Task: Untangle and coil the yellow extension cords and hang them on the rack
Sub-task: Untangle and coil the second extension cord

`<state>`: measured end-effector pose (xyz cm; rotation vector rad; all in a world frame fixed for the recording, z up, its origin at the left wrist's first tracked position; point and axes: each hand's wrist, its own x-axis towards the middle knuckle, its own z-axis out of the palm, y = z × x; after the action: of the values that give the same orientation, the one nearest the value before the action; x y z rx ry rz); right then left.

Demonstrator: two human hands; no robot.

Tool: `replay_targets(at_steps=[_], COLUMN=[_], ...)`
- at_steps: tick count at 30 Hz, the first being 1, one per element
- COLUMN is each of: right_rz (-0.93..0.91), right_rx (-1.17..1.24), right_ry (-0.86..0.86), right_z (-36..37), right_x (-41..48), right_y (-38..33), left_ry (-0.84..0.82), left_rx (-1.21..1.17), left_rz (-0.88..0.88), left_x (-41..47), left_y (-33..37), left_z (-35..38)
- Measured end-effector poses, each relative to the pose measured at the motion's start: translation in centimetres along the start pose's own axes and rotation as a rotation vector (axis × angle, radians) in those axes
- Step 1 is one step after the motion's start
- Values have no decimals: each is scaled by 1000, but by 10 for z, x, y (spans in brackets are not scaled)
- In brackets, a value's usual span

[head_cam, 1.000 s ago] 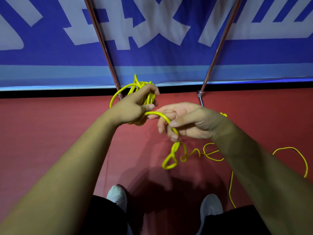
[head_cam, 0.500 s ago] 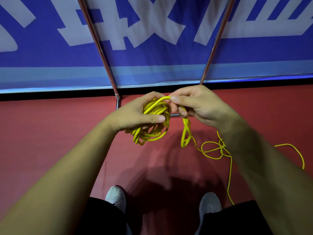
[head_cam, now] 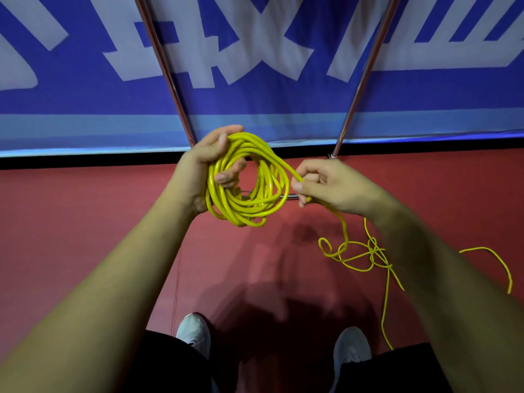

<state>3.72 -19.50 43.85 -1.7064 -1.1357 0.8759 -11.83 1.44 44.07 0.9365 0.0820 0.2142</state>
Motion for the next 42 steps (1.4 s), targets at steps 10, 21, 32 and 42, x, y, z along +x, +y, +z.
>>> replay_targets(at_steps=[10, 21, 32, 42], right_rz=[129, 253, 324, 259], right_rx=[609, 216, 42, 120], right_ry=[185, 552, 455, 607], right_z=[4, -11, -7, -9], right_x=[4, 7, 3, 10], right_y=[18, 45, 64, 62], left_ry=[209, 193, 90, 22], left_rx=[-57, 7, -112, 65], left_rz=[49, -134, -219, -317], left_x=[5, 0, 3, -1], left_y=[7, 12, 20, 17], left_z=[-17, -9, 3, 6])
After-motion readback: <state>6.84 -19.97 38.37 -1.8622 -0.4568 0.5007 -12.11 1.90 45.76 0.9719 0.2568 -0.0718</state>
